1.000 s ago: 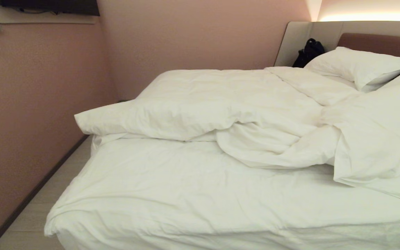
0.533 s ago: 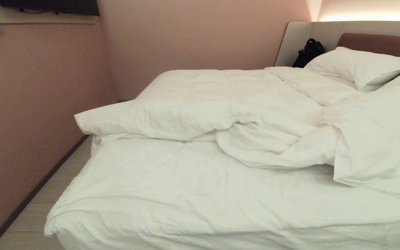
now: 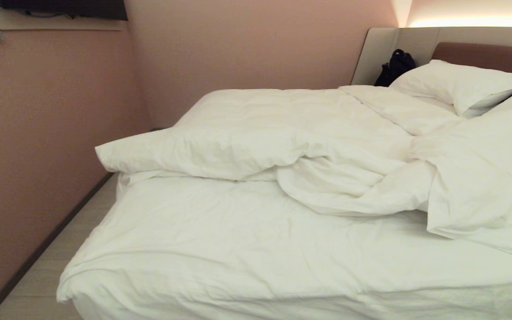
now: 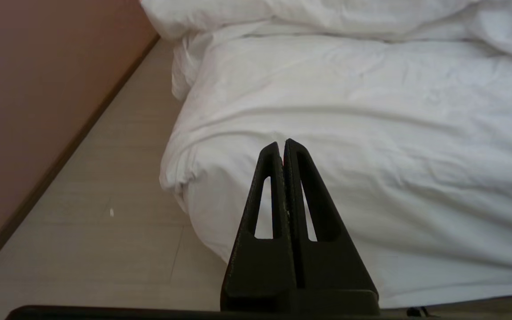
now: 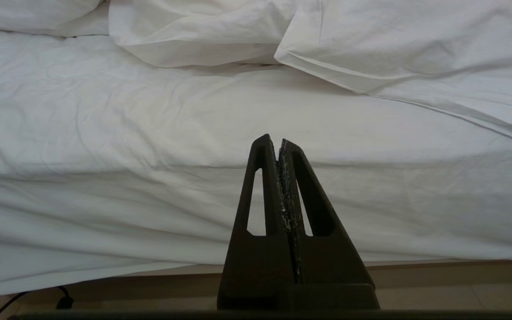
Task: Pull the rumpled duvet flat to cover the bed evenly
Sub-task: Hold the folded corner of the quilt
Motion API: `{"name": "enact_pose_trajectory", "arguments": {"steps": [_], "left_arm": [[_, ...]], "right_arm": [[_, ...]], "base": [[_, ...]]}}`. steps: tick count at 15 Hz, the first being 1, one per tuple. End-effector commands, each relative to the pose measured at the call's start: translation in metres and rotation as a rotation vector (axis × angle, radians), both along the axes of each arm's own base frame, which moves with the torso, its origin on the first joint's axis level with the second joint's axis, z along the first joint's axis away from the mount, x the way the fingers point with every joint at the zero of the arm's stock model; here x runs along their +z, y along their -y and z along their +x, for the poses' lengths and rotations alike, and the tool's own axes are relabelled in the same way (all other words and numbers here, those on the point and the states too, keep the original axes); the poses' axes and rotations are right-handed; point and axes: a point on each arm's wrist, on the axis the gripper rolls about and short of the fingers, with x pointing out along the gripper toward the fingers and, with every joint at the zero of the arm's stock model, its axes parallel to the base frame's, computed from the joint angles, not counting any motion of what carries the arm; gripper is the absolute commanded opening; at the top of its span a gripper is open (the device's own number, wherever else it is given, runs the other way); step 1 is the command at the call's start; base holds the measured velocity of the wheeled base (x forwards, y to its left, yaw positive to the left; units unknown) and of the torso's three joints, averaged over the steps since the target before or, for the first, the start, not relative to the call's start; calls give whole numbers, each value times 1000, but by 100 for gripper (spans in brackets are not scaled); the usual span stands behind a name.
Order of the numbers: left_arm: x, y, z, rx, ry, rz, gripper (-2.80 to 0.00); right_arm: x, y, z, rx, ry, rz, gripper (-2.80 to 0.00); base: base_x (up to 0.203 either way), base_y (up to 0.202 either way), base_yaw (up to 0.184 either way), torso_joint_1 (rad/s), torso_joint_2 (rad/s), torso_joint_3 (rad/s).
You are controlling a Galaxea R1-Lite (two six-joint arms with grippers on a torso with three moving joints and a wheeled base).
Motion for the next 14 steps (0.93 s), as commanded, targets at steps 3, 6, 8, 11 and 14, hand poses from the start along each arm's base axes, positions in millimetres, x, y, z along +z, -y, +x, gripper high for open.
{"name": "enact_pose_trajectory", "arguments": {"steps": [3,6,8,11,14], "left_arm": [[-7,0,2,-8,-22,-2,-280],[-6,0,2,-9,-18,-15,-280],[-7,0,2,-10,-20,-22,-280],[-7,0,2,-10,-20,-22,-280],[-7,0,2,-10,-20,-22,-280]], "right_arm": [[0,0,0,0,1,0,-280],[0,0,0,0,1,0,-280],[0,0,0,0,1,0,-280],[0,0,0,0,1,0,-280],[0,0,0,0,1,0,-280]], "base": [[0,0,0,0,0,0],[0,0,0,0,0,0],[0,0,0,0,0,0],[0,0,0,0,0,0],[0,0,0,0,0,0]]}}
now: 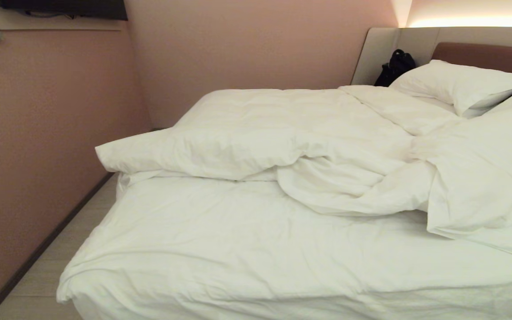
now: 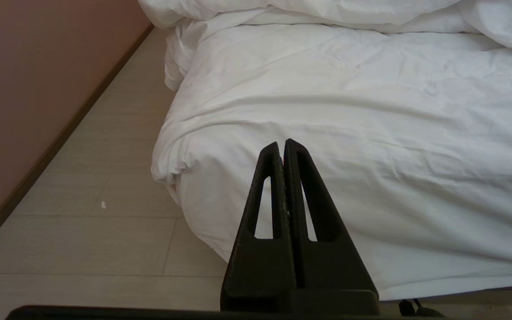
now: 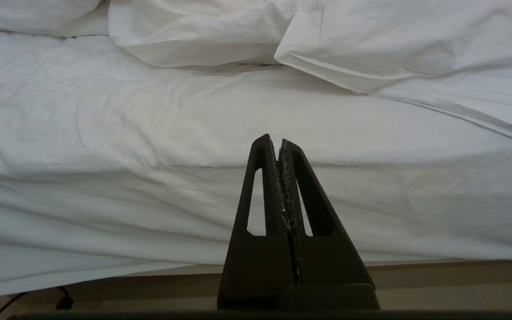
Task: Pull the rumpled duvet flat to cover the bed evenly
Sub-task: Hold the folded corner of the quilt
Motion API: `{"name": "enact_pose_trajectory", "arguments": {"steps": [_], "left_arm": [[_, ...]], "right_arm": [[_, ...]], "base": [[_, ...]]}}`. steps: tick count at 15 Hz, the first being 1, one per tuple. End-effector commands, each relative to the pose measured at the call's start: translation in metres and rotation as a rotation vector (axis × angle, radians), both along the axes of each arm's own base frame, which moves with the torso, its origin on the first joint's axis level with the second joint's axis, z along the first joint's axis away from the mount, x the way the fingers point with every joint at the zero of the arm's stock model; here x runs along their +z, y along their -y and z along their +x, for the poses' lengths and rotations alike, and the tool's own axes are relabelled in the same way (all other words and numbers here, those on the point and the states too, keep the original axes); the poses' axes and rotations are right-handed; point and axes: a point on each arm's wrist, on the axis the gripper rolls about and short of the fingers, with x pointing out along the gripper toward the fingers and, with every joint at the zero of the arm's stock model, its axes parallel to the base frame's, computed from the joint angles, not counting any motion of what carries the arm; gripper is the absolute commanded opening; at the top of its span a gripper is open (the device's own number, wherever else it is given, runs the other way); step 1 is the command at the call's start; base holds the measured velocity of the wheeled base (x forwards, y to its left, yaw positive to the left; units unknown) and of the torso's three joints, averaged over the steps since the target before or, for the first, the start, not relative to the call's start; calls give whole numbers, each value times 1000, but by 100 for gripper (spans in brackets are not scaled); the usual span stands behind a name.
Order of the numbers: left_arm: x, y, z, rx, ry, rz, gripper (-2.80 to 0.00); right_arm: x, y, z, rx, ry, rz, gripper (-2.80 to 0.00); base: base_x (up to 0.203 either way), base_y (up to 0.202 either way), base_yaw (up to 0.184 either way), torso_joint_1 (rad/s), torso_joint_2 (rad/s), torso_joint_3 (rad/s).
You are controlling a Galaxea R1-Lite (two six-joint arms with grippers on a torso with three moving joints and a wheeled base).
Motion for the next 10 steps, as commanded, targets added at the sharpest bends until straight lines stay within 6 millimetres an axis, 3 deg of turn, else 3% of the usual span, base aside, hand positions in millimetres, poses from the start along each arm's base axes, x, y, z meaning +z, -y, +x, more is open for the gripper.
{"name": "enact_pose_trajectory", "arguments": {"steps": [1,10], "left_arm": [[0,0,0,1,-1,-1,-280],[0,0,0,1,-1,-1,-280]], "right_arm": [[0,0,0,1,0,0,-280],[0,0,0,6,0,-21,-280]], "base": [[0,0,0,0,0,0],[0,0,0,0,0,0]]}}
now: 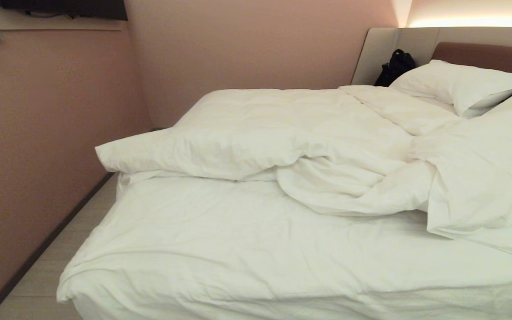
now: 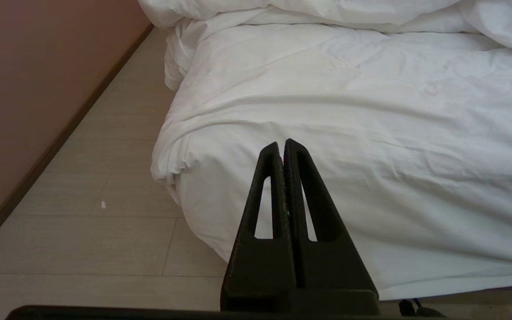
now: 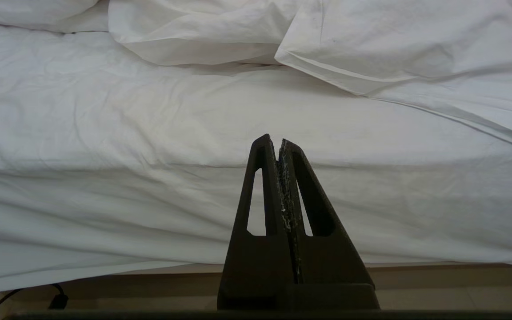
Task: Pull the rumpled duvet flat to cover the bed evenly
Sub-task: Hold the folded corner of the quilt
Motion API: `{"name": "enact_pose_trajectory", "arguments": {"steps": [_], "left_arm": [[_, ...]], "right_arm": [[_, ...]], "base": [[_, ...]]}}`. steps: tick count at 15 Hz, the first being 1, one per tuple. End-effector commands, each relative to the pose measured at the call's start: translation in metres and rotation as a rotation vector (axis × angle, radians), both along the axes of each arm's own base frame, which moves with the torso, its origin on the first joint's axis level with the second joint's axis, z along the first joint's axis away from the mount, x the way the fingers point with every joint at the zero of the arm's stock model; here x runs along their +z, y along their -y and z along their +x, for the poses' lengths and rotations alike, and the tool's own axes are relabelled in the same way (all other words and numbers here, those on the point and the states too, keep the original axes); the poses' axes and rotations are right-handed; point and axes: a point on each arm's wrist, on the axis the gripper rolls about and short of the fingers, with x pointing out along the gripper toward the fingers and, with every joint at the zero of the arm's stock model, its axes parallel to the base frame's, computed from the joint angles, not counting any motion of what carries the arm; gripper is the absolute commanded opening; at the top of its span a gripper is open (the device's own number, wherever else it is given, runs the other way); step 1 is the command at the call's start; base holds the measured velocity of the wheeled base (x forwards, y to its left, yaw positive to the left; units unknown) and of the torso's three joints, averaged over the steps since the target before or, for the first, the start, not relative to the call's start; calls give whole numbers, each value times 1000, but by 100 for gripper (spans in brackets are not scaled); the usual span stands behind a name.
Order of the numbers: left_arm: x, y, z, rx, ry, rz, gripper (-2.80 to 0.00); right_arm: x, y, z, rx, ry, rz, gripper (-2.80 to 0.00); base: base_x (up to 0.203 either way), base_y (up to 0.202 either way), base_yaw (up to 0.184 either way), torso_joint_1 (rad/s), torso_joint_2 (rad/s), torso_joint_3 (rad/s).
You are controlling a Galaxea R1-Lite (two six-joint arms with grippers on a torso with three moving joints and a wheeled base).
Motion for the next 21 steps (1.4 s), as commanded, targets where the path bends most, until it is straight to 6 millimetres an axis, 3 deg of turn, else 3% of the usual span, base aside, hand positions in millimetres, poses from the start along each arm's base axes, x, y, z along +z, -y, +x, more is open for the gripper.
{"name": "enact_pose_trajectory", "arguments": {"steps": [1,10,13,16,18,21], "left_arm": [[0,0,0,1,-1,-1,-280],[0,0,0,1,0,-1,-280],[0,0,0,1,-1,-1,-280],[0,0,0,1,-1,-1,-280],[0,0,0,1,-1,-1,-280],[0,0,0,1,-1,-1,-280]], "right_arm": [[0,0,0,1,1,-4,-280],[6,0,-2,5,4,-34,-280],[33,0,-9,3,13,-34,-280],[62,0,-2,9,-28,-35,-280],[81,0,16,21,-99,-36,-280],[109,-2,64,49,-204,-34,-280]], "base": [[0,0,0,0,0,0],[0,0,0,0,0,0],[0,0,0,0,0,0],[0,0,0,0,0,0],[0,0,0,0,0,0],[0,0,0,0,0,0]]}}
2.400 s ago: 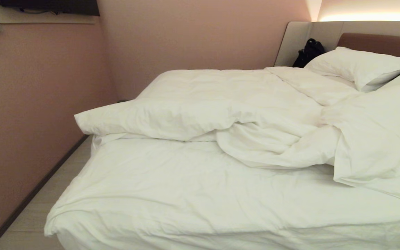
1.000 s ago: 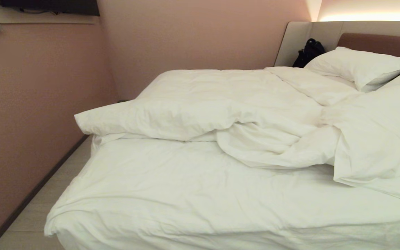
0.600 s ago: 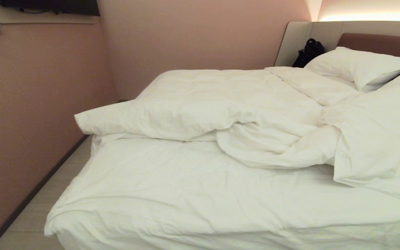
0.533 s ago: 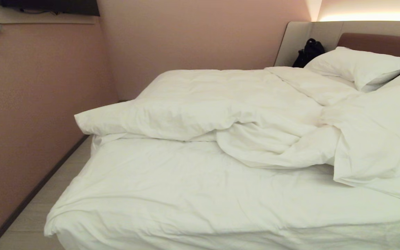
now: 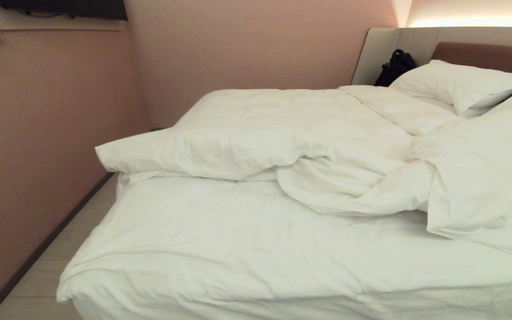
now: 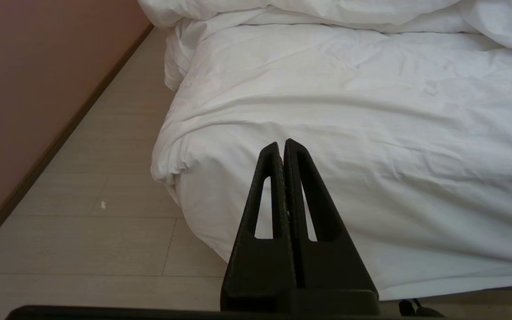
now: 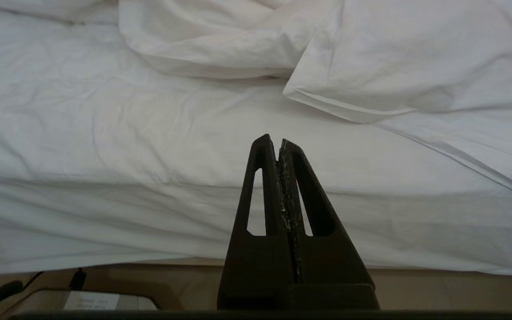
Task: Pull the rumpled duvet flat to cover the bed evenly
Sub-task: Hold the folded corner of the quilt
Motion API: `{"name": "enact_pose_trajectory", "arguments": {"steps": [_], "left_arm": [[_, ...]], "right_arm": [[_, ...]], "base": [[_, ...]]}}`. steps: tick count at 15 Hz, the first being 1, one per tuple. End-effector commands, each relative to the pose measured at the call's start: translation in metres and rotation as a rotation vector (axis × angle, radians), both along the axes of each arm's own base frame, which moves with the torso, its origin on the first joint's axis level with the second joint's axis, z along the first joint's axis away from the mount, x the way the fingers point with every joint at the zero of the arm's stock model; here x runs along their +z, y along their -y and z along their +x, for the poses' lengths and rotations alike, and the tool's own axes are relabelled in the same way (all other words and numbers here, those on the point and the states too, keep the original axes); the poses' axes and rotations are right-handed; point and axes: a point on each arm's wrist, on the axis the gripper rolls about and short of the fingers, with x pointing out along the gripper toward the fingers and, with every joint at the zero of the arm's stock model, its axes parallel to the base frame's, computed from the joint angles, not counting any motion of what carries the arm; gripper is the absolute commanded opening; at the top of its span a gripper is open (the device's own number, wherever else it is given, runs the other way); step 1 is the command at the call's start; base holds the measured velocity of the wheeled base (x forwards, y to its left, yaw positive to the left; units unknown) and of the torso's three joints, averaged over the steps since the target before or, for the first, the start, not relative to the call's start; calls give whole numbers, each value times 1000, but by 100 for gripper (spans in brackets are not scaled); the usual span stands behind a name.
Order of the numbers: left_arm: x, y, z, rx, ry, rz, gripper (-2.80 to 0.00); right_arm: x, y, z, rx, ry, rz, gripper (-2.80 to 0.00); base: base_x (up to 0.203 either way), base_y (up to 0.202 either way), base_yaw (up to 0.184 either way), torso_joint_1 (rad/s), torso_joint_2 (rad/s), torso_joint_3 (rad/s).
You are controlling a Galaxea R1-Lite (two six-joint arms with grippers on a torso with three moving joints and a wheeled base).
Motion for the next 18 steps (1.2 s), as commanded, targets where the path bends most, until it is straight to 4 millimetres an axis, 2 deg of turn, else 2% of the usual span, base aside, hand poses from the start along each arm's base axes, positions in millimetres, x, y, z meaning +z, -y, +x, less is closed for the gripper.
{"name": "enact_pose_trajectory", "arguments": {"steps": [1,5,7,9,10,12,18], "left_arm": [[0,0,0,1,-1,0,-280],[0,0,0,1,-1,0,-280],[0,0,0,1,-1,0,-280],[0,0,0,1,-1,0,-280],[0,0,0,1,-1,0,-280],[0,0,0,1,-1,0,-280],[0,0,0,1,-1,0,-280]], "right_arm": [[21,-1,55,12,-99,-1,-280],[44,-3,147,7,-180,-2,-280],[49,-3,195,-24,-208,-23,-280],[52,-2,233,-60,-214,-102,-280],[55,-4,241,-72,-204,-170,-280],[52,-13,242,-73,-216,-340,-280],[31,-44,227,59,-262,-465,-280]], "base": [[0,0,0,0,0,0],[0,0,0,0,0,0],[0,0,0,0,0,0],[0,0,0,0,0,0],[0,0,0,0,0,0],[0,0,0,0,0,0],[0,0,0,0,0,0]]}}
